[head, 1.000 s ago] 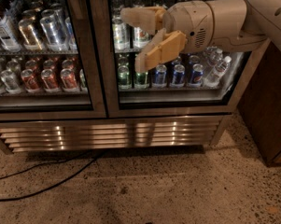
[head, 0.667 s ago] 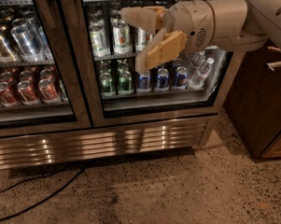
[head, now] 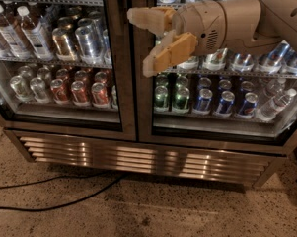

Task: Open right fridge door

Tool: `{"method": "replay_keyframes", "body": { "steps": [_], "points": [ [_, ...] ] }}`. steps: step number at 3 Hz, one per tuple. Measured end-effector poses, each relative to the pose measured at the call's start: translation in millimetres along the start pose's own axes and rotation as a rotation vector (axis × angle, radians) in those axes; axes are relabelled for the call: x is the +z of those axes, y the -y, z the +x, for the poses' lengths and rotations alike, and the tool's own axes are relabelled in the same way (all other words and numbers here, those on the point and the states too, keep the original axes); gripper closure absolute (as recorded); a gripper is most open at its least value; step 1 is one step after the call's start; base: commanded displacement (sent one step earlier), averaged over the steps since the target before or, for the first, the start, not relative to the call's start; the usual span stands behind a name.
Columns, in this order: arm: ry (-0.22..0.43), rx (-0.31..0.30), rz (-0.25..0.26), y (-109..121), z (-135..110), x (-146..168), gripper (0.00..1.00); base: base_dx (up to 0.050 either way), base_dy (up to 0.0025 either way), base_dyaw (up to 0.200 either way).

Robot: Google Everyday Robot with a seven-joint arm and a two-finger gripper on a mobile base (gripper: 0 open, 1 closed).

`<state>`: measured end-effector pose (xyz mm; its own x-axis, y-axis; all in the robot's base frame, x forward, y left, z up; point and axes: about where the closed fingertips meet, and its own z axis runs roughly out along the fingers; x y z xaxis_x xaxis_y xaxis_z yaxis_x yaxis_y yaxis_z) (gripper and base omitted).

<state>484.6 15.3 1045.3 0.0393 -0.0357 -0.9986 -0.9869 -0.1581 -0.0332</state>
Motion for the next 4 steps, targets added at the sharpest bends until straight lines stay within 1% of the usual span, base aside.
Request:
{"method": "replay_keyframes", "body": {
  "steps": [1,2,3,4],
  "points": [
    [0.000,0.000,0.000,0.0,0.0,0.1,0.00,0.036,-0.00251,-0.137],
    [0.000,0.000,0.000,0.0,0.0,0.1,0.00,0.000,0.00000,0.000],
    [-0.002,0.003,0.037,1.0,2.7,1.4,0.00,0.000,0.00000,0.000],
    [0.033,0.002,0.101,2.7,6.1,-0.8,0.00,0.000,0.00000,0.000]
  ]
}}
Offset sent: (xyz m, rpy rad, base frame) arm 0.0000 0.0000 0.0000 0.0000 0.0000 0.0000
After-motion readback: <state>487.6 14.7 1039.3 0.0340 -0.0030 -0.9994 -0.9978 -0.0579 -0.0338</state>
